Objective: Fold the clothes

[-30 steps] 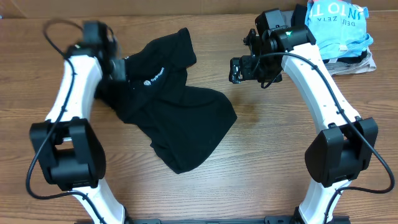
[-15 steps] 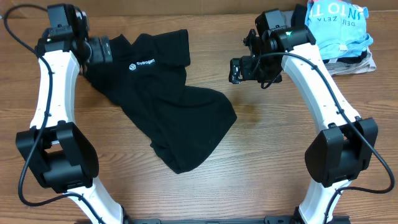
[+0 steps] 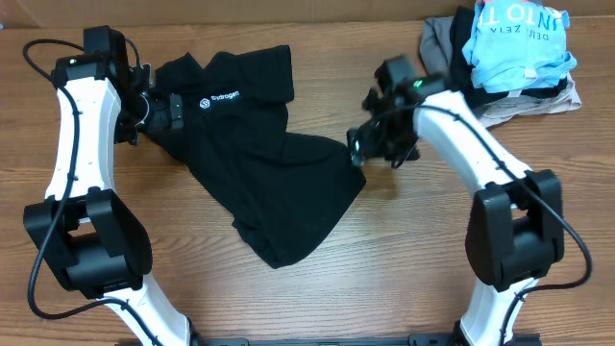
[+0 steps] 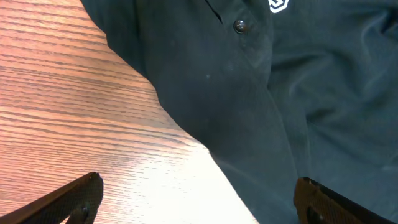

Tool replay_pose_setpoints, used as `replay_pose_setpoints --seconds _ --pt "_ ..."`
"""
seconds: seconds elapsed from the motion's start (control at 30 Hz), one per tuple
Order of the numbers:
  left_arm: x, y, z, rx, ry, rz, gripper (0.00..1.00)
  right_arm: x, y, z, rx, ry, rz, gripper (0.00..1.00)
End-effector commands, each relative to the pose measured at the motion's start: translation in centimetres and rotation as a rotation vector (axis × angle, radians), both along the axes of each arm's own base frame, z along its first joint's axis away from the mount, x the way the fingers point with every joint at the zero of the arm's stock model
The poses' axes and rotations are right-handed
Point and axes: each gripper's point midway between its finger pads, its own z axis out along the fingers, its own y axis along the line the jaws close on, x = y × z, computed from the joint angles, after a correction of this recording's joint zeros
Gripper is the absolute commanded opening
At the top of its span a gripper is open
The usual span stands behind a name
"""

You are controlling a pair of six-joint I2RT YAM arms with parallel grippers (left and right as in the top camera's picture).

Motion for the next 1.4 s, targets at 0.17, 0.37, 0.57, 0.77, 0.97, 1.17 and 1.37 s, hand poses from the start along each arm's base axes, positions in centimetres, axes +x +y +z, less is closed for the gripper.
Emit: replay_pose_setpoints --seconds 0.17,0.37,0.57,0.77,0.97,1.17,1.37 --pt "0.4 -0.1 1.5 -0.006 -0.041 -0.021 1.0 -1.5 0.3 -5.9 -0.021 -0.074 0.148 0.78" --pt "0.4 -0.1 1.5 -0.005 -0.042 -0.021 1.0 -2.1 -0.1 -8.1 -0.035 -0.099 0.151 0.36" --pt "0.5 -0.1 1.5 -0.005 -0.044 -0.021 1.0 0.4 -1.4 -6.6 -0.052 -0.125 0.001 0.04" --pt "0.5 -0.6 1.5 -0.005 -0.042 -0.031 1.0 6.3 -4.1 -1.1 -0.031 -0.234 -0.104 0.04" --pt "0.7 -1.4 1.5 -0.005 -0.044 -0.052 1.0 11.7 -7.9 4.9 -0.021 -0.396 -0.171 0.04" --pt "0.8 -2.2 1.5 0.004 -0.049 -0.114 1.0 15.9 -11.1 9.4 -0.008 -0.578 -0.194 0.04" --pt "0.4 -2.7 1.4 0.017 -0.034 -0.174 1.0 17.0 -12.4 11.0 -0.004 -0.627 -0.228 0.68"
